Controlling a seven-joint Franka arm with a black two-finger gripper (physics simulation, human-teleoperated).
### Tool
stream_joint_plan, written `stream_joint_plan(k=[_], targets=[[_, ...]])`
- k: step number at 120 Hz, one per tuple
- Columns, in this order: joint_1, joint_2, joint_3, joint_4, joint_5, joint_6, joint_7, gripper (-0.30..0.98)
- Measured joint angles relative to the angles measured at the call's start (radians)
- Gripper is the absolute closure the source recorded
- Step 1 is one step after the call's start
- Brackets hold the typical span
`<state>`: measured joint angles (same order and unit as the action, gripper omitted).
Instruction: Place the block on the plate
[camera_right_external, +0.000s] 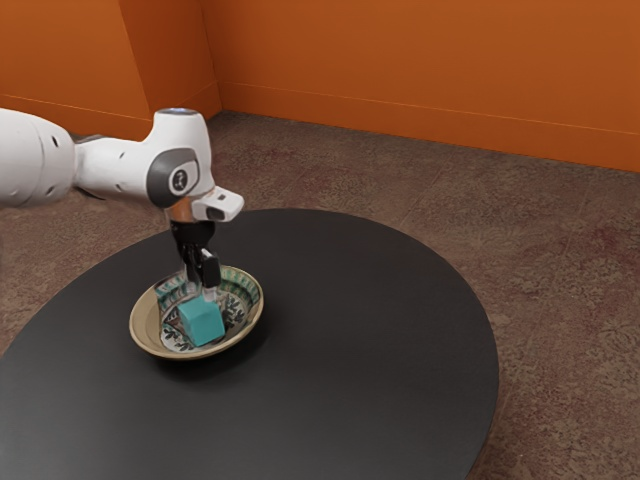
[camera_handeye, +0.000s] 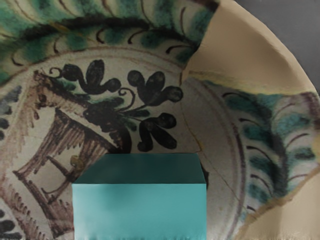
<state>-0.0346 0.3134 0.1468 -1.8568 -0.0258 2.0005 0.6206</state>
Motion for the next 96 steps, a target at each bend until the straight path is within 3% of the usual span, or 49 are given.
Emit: stream_joint_plan(k=[50,96], targets=[[-0.014,-0.098,-0.027,0.057,0.0,-0.012,0.001,0.01],[-0.017,-0.107,-0.088,0.23,0.024,-0.154,0.003,0.0]])
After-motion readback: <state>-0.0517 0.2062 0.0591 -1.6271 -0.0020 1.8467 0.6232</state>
